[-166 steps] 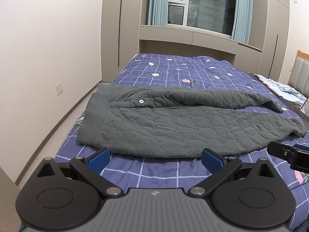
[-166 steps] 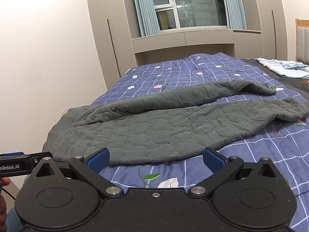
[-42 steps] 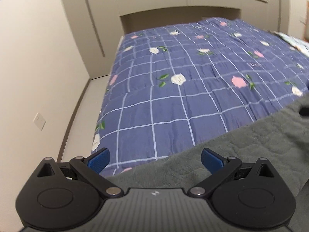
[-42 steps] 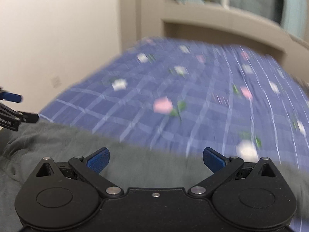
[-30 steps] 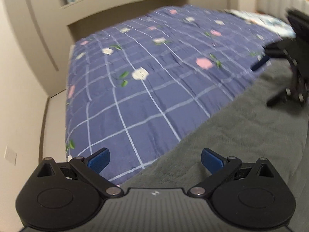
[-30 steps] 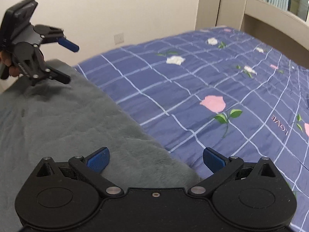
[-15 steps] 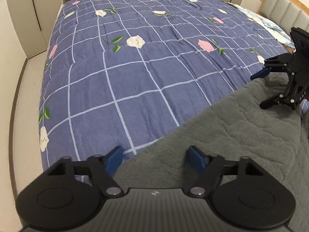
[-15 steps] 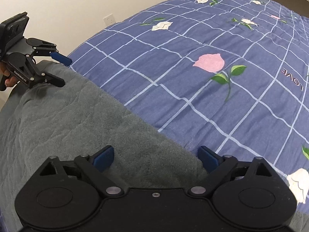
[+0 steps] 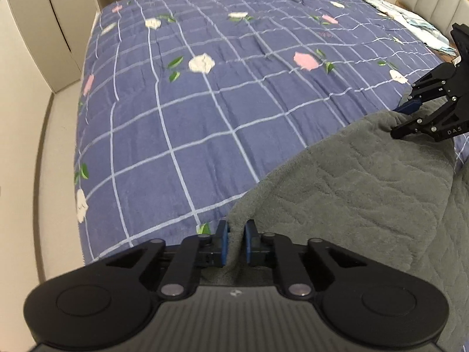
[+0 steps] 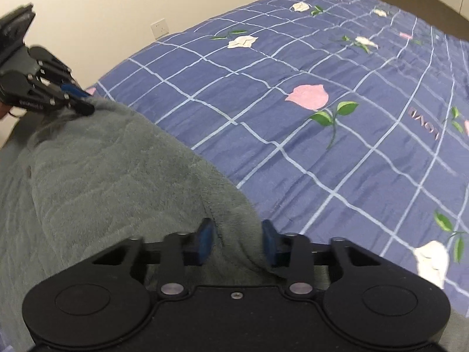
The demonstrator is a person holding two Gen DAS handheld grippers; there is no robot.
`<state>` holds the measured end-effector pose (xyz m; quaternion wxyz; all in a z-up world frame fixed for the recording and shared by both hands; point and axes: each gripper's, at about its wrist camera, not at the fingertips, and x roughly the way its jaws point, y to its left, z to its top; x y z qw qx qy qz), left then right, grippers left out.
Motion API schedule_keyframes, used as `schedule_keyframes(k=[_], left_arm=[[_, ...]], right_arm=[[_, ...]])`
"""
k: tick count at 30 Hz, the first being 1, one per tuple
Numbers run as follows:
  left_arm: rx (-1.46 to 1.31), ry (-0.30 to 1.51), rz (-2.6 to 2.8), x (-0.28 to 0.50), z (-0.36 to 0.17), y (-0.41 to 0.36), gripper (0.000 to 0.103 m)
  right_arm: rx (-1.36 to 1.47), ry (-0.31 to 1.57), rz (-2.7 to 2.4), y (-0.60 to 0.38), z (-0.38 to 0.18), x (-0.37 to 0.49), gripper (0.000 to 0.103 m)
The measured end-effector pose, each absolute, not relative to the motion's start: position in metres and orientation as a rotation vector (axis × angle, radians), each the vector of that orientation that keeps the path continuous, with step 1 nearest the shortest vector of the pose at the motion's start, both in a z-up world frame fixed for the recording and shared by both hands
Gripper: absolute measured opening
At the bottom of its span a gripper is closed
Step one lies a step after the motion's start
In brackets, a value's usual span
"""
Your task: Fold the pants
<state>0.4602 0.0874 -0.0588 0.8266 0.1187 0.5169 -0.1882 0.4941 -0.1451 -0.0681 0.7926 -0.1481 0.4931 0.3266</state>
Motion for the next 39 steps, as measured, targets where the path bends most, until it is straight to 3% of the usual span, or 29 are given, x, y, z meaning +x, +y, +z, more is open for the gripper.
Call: schedule_keyframes(k=[3, 12, 16, 20, 23, 29, 31, 33, 35, 39], left_arm=[[0.288, 1.062, -0.384, 0.454, -0.046, 0.081, 0.008], [0.128, 0.996, -0.257, 0.464, -0.004, 0.113, 0.007], [0.083, 1.011, -0.18, 0.471, -0.016, 0.124, 0.007], [0.105, 1.059, -0.148, 0.476, -0.045, 0.121, 0.007], [0.103, 1.071, -0.142, 0.479, -0.054, 0.121, 0.007], [0.101, 1.07, -0.164, 0.475, -0.054, 0.124, 0.008], [0.097, 1.069, -0.16, 0.475, -0.054, 0.122, 0.008], [0.105, 1.059, -0.155, 0.472, -0.05, 0.12, 0.008], [0.121, 1.039, -0.156, 0.467, -0.042, 0.116, 0.007], [0.131, 0.986, -0.163, 0.449, -0.018, 0.11, 0.007]], right_arm=[[-0.376, 1.031, 0.674, -0.141, -0.061, 0.487, 0.017], [-0.424, 0.813, 0.607, -0.124, -0.007, 0.5, 0.015], [-0.484, 0.722, 0.591, -0.1, 0.001, 0.513, 0.015], [-0.507, 0.775, 0.563, -0.08, -0.033, 0.532, 0.016], [-0.478, 0.816, 0.55, -0.078, -0.056, 0.538, 0.021], [-0.361, 0.84, 0.564, -0.095, -0.055, 0.544, 0.053], [-0.34, 0.863, 0.56, -0.099, -0.056, 0.548, 0.055], [-0.33, 0.881, 0.557, -0.1, -0.06, 0.546, 0.047], [-0.348, 0.888, 0.546, -0.098, -0.063, 0.544, 0.023], [-0.379, 0.846, 0.532, -0.101, -0.05, 0.527, 0.015]])
